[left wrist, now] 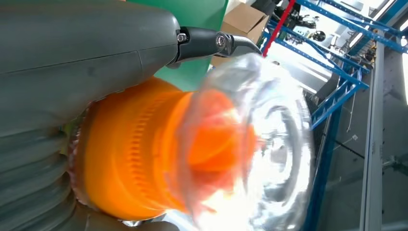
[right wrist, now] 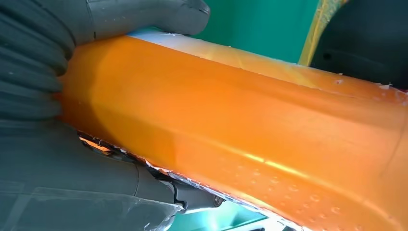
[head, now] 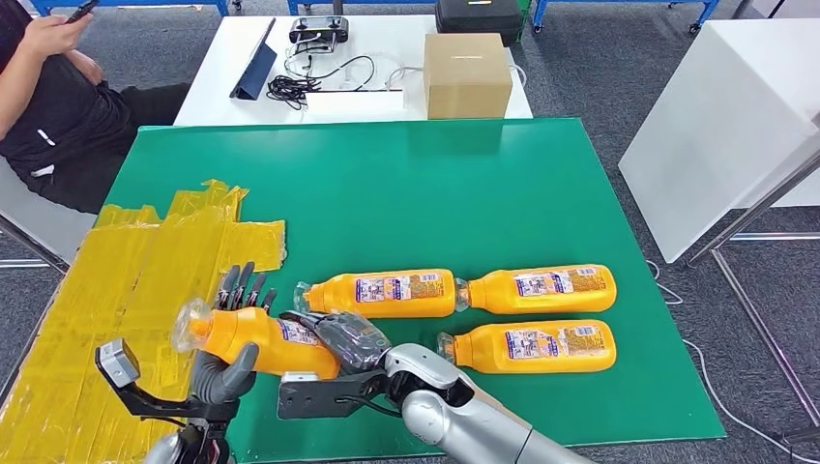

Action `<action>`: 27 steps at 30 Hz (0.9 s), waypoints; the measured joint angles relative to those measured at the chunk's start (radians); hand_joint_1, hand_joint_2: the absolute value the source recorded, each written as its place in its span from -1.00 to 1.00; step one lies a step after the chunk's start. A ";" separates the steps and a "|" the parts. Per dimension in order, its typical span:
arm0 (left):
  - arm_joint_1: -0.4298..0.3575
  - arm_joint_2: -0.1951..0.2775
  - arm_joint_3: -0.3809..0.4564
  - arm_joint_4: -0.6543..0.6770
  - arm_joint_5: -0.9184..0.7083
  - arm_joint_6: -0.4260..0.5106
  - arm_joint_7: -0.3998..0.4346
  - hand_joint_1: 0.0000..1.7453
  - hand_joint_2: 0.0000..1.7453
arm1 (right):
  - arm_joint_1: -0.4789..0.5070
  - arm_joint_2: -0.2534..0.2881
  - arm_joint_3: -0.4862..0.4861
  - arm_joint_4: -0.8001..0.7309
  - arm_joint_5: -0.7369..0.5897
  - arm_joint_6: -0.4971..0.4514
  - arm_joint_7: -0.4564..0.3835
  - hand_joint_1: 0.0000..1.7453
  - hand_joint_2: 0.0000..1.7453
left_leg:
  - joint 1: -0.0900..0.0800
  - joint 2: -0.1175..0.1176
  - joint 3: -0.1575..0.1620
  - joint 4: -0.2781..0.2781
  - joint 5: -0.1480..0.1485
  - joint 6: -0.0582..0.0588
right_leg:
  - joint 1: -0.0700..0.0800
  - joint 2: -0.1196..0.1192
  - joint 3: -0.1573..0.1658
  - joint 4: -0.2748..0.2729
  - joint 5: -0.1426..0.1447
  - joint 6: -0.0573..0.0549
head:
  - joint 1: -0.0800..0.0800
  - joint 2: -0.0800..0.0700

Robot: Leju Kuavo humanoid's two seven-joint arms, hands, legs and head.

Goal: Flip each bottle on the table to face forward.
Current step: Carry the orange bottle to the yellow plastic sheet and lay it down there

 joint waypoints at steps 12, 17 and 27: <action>-0.001 0.000 0.016 0.005 -0.002 0.001 0.000 -1.00 1.00 | -0.023 0.000 0.032 0.018 0.000 0.013 0.013 1.00 1.00 | 0.000 0.000 0.000 0.000 0.000 0.000 | 0.000 0.000 0.000 0.000 0.000 0.000 | 0.000 0.000; -0.001 0.000 0.023 0.011 -0.003 0.006 -0.001 0.01 1.00 | -0.047 0.000 0.060 0.023 -0.004 0.026 0.020 1.00 1.00 | 0.000 0.000 0.000 0.000 0.000 0.000 | 0.000 0.000 0.000 0.000 0.000 0.000 | 0.000 0.000; -0.007 0.000 0.031 0.011 0.010 0.009 -0.011 1.00 1.00 | -0.082 0.000 0.101 0.025 -0.030 0.035 0.059 1.00 1.00 | 0.000 0.000 0.000 0.000 0.000 0.000 | 0.000 0.000 0.000 0.000 0.000 0.000 | 0.000 0.000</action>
